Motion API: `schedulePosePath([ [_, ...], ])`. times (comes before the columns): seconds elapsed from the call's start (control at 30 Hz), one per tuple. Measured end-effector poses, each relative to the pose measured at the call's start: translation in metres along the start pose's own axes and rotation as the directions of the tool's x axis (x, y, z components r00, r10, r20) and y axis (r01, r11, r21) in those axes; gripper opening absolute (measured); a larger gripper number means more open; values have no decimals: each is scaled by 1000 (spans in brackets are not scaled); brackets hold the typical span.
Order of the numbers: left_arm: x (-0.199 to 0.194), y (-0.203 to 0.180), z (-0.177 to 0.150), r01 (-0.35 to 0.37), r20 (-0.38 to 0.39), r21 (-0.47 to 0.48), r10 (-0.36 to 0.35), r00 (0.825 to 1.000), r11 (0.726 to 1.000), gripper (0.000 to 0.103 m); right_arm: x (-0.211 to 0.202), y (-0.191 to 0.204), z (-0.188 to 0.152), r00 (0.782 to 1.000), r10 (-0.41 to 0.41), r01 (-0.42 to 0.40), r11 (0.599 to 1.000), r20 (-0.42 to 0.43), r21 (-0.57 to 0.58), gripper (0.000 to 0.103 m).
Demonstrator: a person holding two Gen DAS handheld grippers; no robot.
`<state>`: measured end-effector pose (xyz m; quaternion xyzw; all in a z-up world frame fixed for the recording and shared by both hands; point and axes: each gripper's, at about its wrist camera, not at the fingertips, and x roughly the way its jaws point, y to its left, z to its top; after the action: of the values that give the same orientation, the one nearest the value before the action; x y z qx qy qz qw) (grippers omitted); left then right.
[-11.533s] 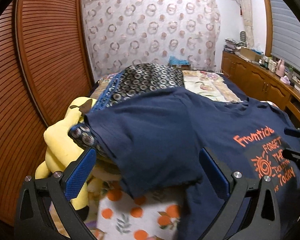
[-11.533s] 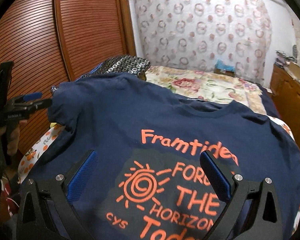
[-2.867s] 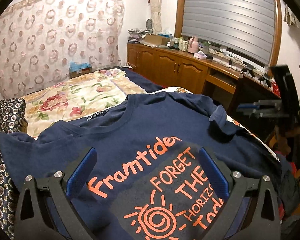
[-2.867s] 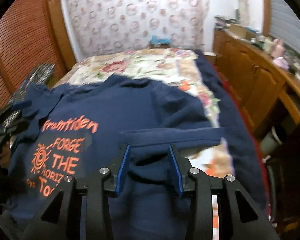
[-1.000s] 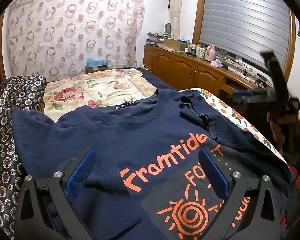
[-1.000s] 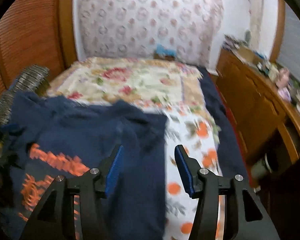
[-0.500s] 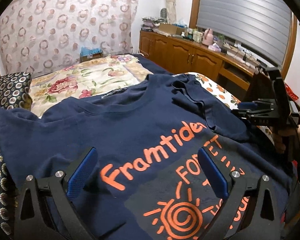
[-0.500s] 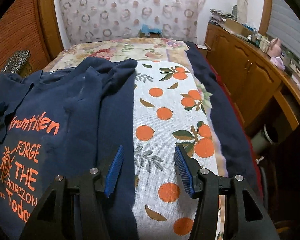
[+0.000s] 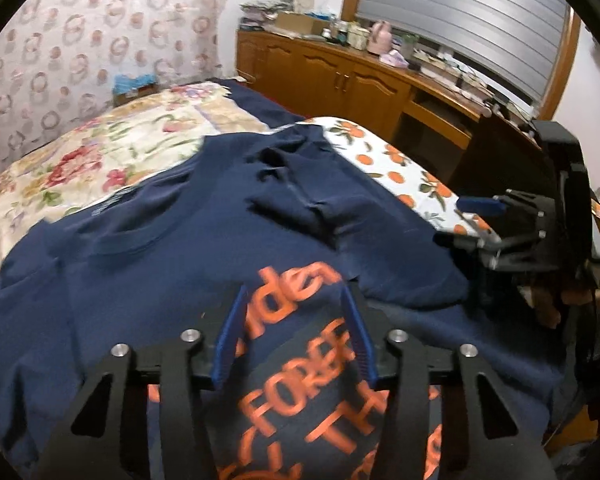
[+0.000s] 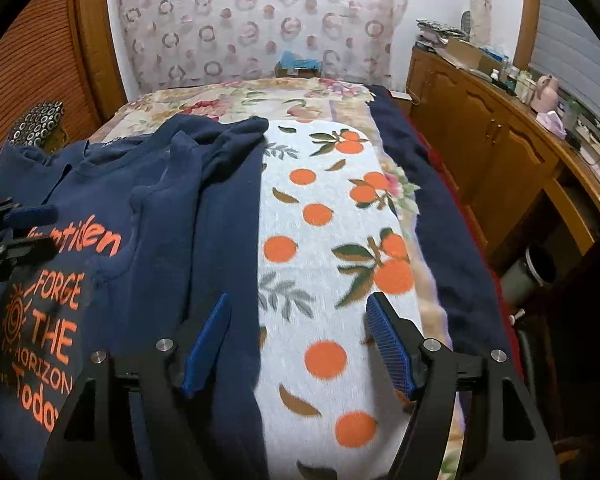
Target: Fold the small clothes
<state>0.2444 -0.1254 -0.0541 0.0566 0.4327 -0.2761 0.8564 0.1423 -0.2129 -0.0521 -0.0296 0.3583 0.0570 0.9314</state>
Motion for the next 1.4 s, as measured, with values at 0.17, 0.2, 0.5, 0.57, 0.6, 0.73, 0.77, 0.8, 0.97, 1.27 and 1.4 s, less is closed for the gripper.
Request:
schedulePosePath([
  [0.17,18,-17,12,46,-38,29,-45,998,999,33,10,-10,-11,1000,0,0,1000,-3,14,81],
  [0.2,21,-20,13,49,-45,36,-48,998,998,31,10,-11,-11,1000,4,-3,1000,-4,24,81],
  [0.5,30,-33,7,59,-79,71,-54,995,996,10,16,-16,-10,1000,-3,3,999,4,37,82],
  [0.57,25,-37,4,58,-73,92,-51,996,994,5,16,-18,-11,1000,-1,0,999,5,36,82],
  [0.6,20,-38,2,62,-63,89,-56,996,994,5,16,-19,-11,1000,-1,0,999,5,37,82],
  [0.73,-12,-39,-9,69,-17,47,-68,998,996,5,8,-27,-14,998,-35,32,997,43,71,82],
  [0.77,-23,-39,-15,74,-6,35,-74,997,997,5,2,-30,-15,997,-27,22,997,70,76,82],
  [0.8,-28,-39,-19,74,-1,29,-74,997,997,5,-3,-33,-16,995,-18,10,997,96,78,82],
  [0.97,-49,-42,-40,58,7,3,-58,998,998,5,-8,-40,-12,994,-14,5,996,105,86,82],
  [1.27,-59,-31,-53,-26,22,-50,27,999,998,7,-16,-14,5,988,62,-60,998,143,-15,82],
  [1.4,-67,-9,-52,-59,51,-88,64,997,994,45,-8,0,15,986,97,-89,994,136,-66,78],
])
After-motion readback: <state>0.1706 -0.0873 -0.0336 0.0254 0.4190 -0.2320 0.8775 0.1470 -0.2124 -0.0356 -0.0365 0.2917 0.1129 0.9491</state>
